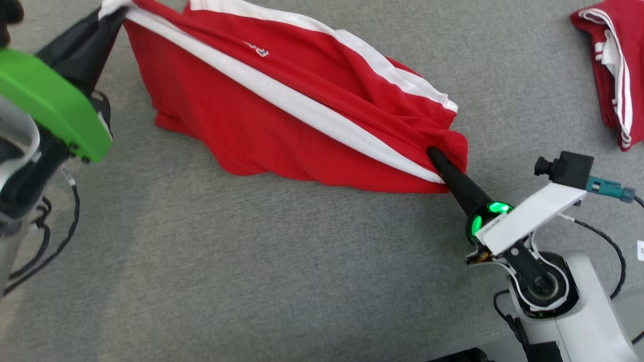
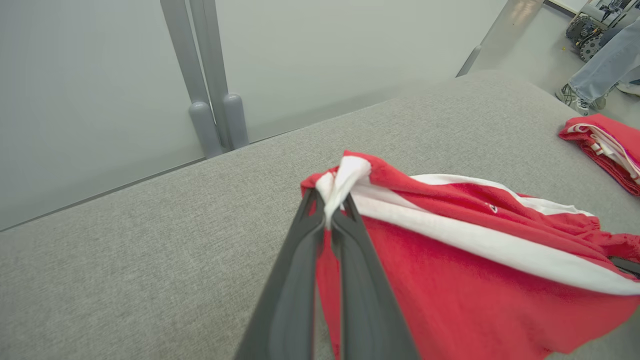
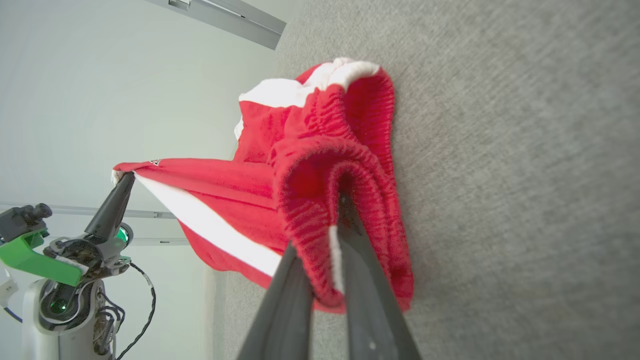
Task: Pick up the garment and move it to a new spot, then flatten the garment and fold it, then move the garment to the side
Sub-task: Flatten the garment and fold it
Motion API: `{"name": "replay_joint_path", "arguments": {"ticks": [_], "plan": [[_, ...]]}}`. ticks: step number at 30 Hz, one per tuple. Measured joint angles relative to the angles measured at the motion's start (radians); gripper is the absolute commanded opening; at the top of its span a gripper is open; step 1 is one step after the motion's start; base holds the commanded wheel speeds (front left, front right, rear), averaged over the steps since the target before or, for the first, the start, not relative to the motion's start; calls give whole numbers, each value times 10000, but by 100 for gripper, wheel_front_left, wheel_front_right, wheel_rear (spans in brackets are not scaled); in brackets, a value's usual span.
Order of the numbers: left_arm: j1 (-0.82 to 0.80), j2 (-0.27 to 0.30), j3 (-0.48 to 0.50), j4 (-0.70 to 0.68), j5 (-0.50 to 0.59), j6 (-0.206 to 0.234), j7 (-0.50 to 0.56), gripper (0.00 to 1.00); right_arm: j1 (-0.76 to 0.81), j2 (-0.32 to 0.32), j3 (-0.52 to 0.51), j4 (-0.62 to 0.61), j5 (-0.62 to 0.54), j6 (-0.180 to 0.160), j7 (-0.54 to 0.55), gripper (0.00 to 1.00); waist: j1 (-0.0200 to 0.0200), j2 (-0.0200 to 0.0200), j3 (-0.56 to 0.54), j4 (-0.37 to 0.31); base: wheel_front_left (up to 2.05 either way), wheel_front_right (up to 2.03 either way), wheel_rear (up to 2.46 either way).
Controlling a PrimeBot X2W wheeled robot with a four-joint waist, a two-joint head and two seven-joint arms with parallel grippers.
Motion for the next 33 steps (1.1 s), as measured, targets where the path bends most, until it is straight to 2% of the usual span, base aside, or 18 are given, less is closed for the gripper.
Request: {"name": "replay_joint_path", "arguments": {"ticks": [4, 5, 6, 7, 14, 21, 25, 26, 27, 28, 31, 33], "plan": [[-926, -144, -313, 821, 79, -107, 516, 0, -415, -8, 251, 100, 46, -2, -107, 0, 0, 0, 381, -317, 0, 0, 0], [-1098, -180, -382, 1037, 144, -155, 568, 0, -485, -12, 324, 100, 102, -2, -125, 4, 0, 0, 459, -395, 0, 0, 0], [-1224, -228, -430, 1235, 169, -176, 635, 0, -524, -13, 395, 73, 125, -2, -240, 47, 0, 0, 524, -472, 0, 0, 0], [-1308, -249, -477, 1383, 203, -178, 644, 0, -546, -12, 466, 31, 153, -2, -314, 100, 0, 0, 570, -534, 0, 0, 0], [-1560, -238, -683, 2148, 466, -167, 786, 0, -477, -15, 734, -558, 558, -4, -573, 100, 0, 0, 671, -866, 0, 0, 0], [-1760, -163, -759, 2564, 602, -136, 874, 0, -178, -29, 311, -1766, 698, -17, -1011, 100, 0, 0, 488, -959, 0, 0, 0], [-2017, -284, -903, 2863, 763, -82, 917, 0, -110, -35, 36, -1806, 899, -17, -1358, 100, 0, 0, 458, -1011, 0, 0, 0], [-2065, -330, -947, 2972, 819, -36, 915, 8, -115, -35, 12, -1760, 855, -17, -1453, 100, 0, 0, 456, -1013, 0, 0, 0], [-2092, -384, -961, 3091, 832, 6, 911, 29, -131, -29, -4, -1718, 761, -17, -1546, 100, 0, 0, 449, -1014, 0, 0, 0], [-2115, -439, -986, 3218, 836, 6, 874, 100, -151, -29, -13, -1672, 600, -17, -1628, 100, 0, 0, 439, -1017, 0, 0, 0], [-2175, -581, -988, 3438, 905, 65, 614, 100, -217, -29, -54, -1603, -249, -17, -1971, 100, 0, 0, 415, -1045, 0, 0, 0], [-2177, -614, -951, 3532, 940, 19, 234, 100, -273, -27, -142, -1536, -1241, -17, -2313, 100, 0, 0, 370, -1067, 0, 0, 0]]}}
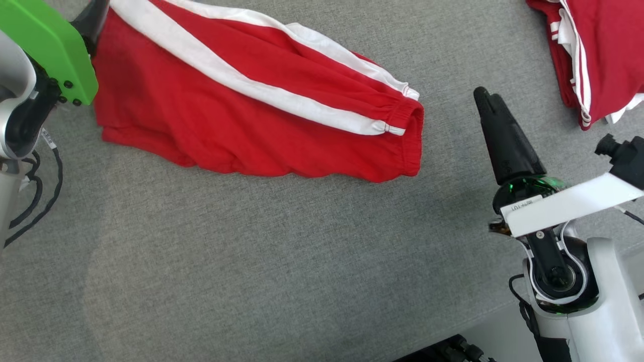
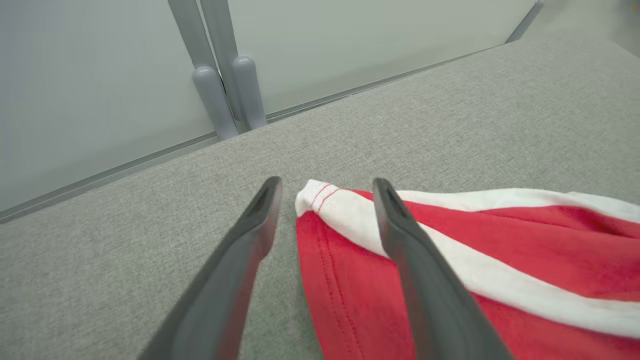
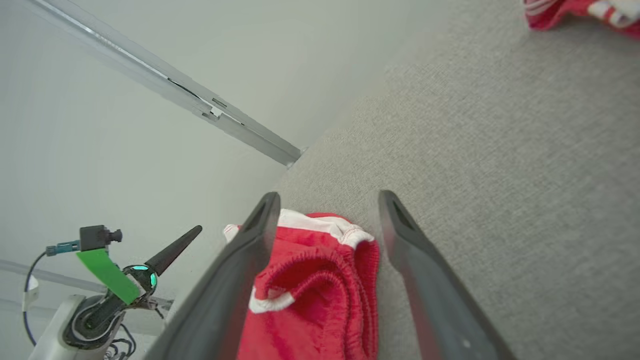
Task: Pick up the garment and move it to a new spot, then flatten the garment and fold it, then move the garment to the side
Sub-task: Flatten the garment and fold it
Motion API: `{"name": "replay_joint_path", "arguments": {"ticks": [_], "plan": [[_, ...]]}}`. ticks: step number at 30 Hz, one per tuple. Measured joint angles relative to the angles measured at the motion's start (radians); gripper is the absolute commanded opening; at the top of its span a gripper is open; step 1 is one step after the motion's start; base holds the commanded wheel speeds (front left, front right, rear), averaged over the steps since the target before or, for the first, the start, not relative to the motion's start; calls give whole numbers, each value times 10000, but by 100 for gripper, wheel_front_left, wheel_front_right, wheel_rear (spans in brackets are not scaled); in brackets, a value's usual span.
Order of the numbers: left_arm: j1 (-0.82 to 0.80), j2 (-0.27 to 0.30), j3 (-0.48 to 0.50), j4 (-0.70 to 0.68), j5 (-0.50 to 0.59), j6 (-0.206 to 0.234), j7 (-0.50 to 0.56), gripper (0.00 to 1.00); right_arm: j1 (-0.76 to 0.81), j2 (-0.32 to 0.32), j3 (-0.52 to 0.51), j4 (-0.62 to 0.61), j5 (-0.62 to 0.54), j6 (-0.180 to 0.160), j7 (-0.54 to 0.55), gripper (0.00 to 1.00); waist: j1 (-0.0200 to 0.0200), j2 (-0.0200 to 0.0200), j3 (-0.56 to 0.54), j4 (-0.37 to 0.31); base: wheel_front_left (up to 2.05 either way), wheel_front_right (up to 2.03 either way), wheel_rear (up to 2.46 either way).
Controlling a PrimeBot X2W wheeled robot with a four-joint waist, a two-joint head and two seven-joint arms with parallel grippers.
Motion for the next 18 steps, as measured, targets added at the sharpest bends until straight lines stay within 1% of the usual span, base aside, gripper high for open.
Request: {"name": "replay_joint_path", "arguments": {"ticks": [1, 4, 6, 7, 8, 10, 13, 16, 18], "plan": [[2, -10, 19, 33, 0, -23, -144, 100, -16, -2, -35, 19, -537, 0, -127, 100, 0, 0, -31, -5, 0, 0, 0], [119, -12, 171, 48, 92, -25, -849, 100, -13, -13, -236, 222, -2895, 0, -740, 100, 0, 0, -201, -13, 0, 0, 0], [548, 46, 276, -63, 198, 0, -1536, 100, 26, -102, -385, 485, -4727, 2, -1425, 100, 0, 0, -379, -9, 0, 0, 0], [879, 58, 372, -171, 303, 111, -2000, 100, 88, -153, -479, 656, -5593, 2, -1829, 100, 0, 0, -489, -4, 0, 0, 0], [1159, 71, 418, -288, 412, 186, -2362, 100, 183, -180, -552, 802, -6161, 2, -2146, 100, 0, 0, -584, 3, 0, 0, 0], [1999, 38, 591, -675, 587, 449, -3513, 100, 448, -165, -788, 1183, -7371, 2, -3022, 100, 0, 0, -855, 32, 0, 0, 0], [3491, -198, 671, -1114, 811, 871, -5091, 100, 886, -176, -1241, 1662, -8704, 4, -3634, 100, 0, 0, -1293, 116, 0, 0, 0], [5099, -673, 654, -1325, 918, 1269, -6422, 100, 1395, -119, -1718, 1795, -9127, 6, -3718, 100, 0, 0, -1783, 249, 0, 0, 0], [5963, -966, 694, -1411, 1137, 1542, -6855, 100, 1676, -127, -2071, 1475, -9290, 6, -3745, 100, 0, 0, -2109, 361, 0, 0, 0]]}}
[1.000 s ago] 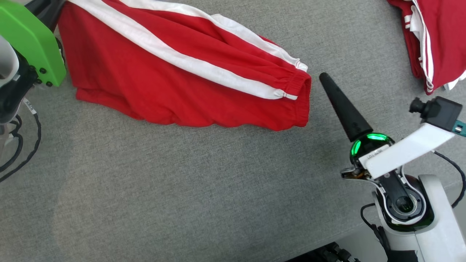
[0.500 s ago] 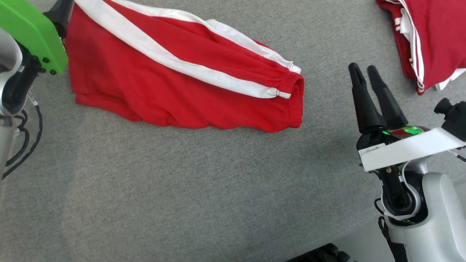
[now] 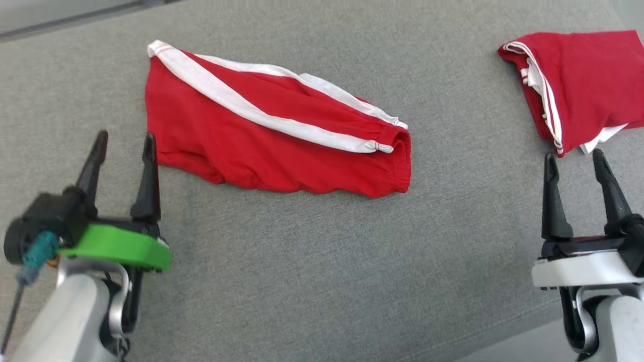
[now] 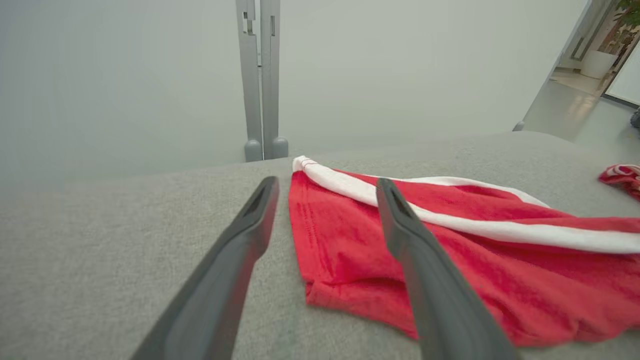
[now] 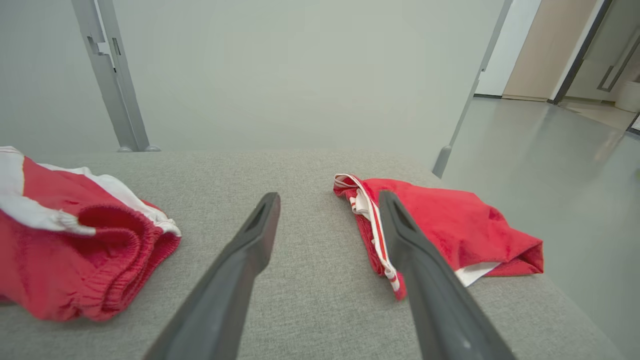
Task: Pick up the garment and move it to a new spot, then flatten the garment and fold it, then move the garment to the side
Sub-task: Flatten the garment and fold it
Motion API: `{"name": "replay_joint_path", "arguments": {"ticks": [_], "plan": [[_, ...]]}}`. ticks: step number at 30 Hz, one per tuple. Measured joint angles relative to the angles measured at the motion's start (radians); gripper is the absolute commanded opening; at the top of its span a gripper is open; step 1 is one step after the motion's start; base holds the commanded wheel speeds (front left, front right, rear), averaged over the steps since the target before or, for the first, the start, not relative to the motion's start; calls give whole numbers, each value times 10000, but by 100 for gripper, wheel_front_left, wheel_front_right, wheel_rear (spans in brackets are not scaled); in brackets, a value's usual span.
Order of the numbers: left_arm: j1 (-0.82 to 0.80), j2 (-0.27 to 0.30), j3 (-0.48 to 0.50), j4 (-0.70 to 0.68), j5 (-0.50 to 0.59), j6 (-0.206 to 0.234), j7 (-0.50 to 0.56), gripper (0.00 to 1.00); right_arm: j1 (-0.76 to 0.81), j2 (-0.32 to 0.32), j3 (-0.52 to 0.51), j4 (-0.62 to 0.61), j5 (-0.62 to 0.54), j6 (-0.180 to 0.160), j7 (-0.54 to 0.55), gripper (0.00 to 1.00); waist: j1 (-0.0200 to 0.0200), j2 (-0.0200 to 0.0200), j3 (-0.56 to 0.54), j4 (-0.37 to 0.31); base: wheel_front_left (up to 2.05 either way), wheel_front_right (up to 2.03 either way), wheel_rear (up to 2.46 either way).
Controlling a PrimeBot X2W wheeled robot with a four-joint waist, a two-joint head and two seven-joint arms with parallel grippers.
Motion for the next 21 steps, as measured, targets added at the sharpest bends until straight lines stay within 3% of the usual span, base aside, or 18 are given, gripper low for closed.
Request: {"name": "replay_joint_path", "arguments": {"ticks": [2, 5, 10, 17, 21], "plan": [[890, -391, 259, -75, 236, 263, -150, 100, 438, 19, -222, -270, -199, 0, -2, 100, 0, 0, -364, 139, 0, 0, 0], [1941, -1114, 809, -431, 884, 230, -174, 100, 1100, 65, -798, -489, -221, 0, -2, 100, 0, 0, -845, 367, 0, 0, 0], [2674, -1889, 1411, -282, 1682, -529, -178, 100, 1586, 113, -1001, -579, -222, -2, -2, 100, 0, 0, -1400, 876, 0, 0, 0], [1398, -2219, 1613, 1131, 2002, -1457, -69, 100, 1152, 117, -539, -859, -290, -2, -2, 100, 0, 0, -1555, 1218, 0, 0, 0], [-425, -2525, 1553, 2270, 1312, -1885, 1258, 100, 649, 119, -136, -970, -155, -2, -2, 100, 0, 0, -1241, 1180, 0, 0, 0]]}}
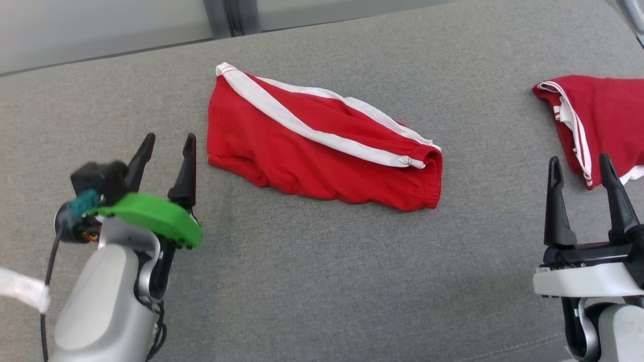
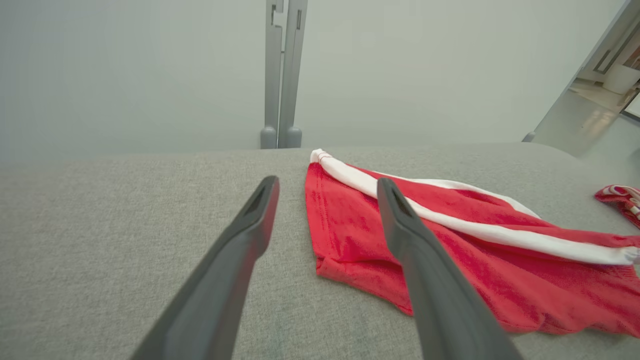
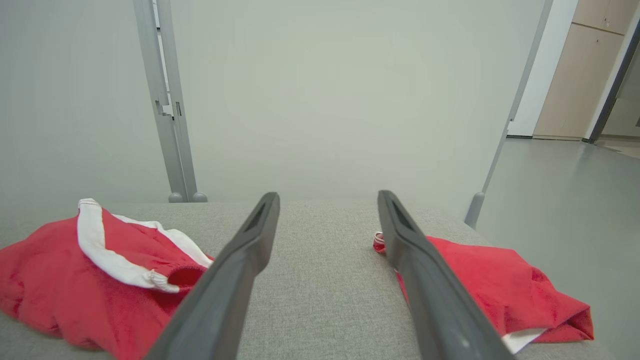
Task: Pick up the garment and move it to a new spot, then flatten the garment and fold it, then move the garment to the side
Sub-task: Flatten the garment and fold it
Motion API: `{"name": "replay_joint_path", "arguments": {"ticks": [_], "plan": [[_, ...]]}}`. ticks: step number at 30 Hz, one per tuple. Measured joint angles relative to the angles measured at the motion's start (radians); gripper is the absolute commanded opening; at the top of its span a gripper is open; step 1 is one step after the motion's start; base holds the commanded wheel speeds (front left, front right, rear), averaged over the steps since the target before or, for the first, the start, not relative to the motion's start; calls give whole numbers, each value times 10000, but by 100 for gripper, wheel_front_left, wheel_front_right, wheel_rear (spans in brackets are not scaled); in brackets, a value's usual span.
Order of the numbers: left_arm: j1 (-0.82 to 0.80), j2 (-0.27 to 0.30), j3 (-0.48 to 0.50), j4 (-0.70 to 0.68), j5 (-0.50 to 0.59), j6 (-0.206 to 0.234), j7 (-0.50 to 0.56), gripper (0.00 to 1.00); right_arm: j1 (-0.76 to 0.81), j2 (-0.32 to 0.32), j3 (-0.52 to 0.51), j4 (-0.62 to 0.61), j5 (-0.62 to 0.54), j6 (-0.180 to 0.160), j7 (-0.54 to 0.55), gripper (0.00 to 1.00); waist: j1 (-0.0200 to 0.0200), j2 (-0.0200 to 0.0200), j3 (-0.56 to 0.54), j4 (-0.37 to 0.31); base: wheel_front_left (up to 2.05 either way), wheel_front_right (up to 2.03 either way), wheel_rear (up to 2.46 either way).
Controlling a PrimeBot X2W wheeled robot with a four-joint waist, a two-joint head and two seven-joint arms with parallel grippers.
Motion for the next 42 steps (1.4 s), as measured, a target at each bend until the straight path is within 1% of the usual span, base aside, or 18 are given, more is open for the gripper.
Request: {"name": "replay_joint_path", "arguments": {"ticks": [2, 4, 8, 11, 12, 15, 16, 17, 18, 22, 26, 30, 33, 36, 40, 42], "plan": [[-766, -50, -54, 654, -276, -157, 853, 100, -178, 2, 163, 21, 144, 0, 0, 100, 0, 0, 203, -92, 0, 0, 0], [-1314, -150, -61, 1338, -660, -180, 1739, 100, -277, 4, 253, 63, 293, 0, 0, 100, 0, 0, 375, -254, 0, 0, 0], [-2072, -71, -157, 2637, -846, -176, 3147, 100, -314, 4, 372, 224, 579, 0, 0, 100, 0, 0, 668, -759, 0, 0, 0], [-2298, 50, -176, 3373, -909, -113, 3691, 100, -326, 0, 420, 299, 731, 0, 0, 100, 0, 0, 787, -1147, 0, 0, 0], [-2363, 71, -182, 3549, -909, -25, 3766, 100, -328, 0, 437, 316, 773, 0, 0, 100, 0, 0, 812, -1279, 0, 0, 0], [-2522, 201, -222, 3917, -895, -31, 3900, 100, -310, 0, 443, 347, 859, 0, -2, 100, 0, 0, 842, -1589, 0, 0, 0], [-2522, 201, -230, 3988, -930, -71, 3960, 94, -294, 0, 435, 357, 863, 0, 0, 100, 0, 0, 839, -1659, 0, 0, 0], [-2521, 224, -263, 4017, -982, -157, 4008, 49, -269, 4, 414, 372, 874, 0, 0, 100, 0, 0, 819, -1731, 0, 0, 0], [-2508, 221, -297, 4027, -1053, -238, 4042, 0, -221, 4, 364, 385, 884, 0, 0, 100, 0, 0, 778, -1771, 0, 0, 0], [-2153, 151, -554, 3868, -1229, -546, 4113, 0, 1, 2, 180, 433, 932, 0, 0, 100, 0, 0, 578, -1770, 0, 0, 0], [-1685, 100, -516, 3496, -1383, -608, 3661, 0, 129, 8, 117, 510, 936, 0, 0, 100, 0, 0, 410, -1533, 0, 0, 0], [-802, 90, -347, 2719, -1517, -617, 3035, 0, 181, 6, 56, 502, 936, 0, -2, 100, 0, 0, 208, -1233, 0, 0, 0], [174, 136, -224, 1751, -1611, -430, 2640, 0, 356, 10, -4, 489, 911, 0, 0, 100, 0, 0, 72, -981, 0, 0, 0], [1436, 109, -155, 510, -1783, -119, 2481, 0, 595, 8, -71, 506, 823, 0, 0, 100, 0, 0, -55, -690, 0, 0, 0], [3148, -52, -326, -1333, -1835, 395, 2481, 0, 789, 4, -238, 516, 746, 0, 0, 100, 0, 0, -166, -214, 0, 0, 0], [3809, -268, -362, -2031, -1979, 604, 2483, 0, 792, 10, -245, 499, 667, 0, -2, 100, 0, 0, -196, 47, 0, 0, 0]]}}
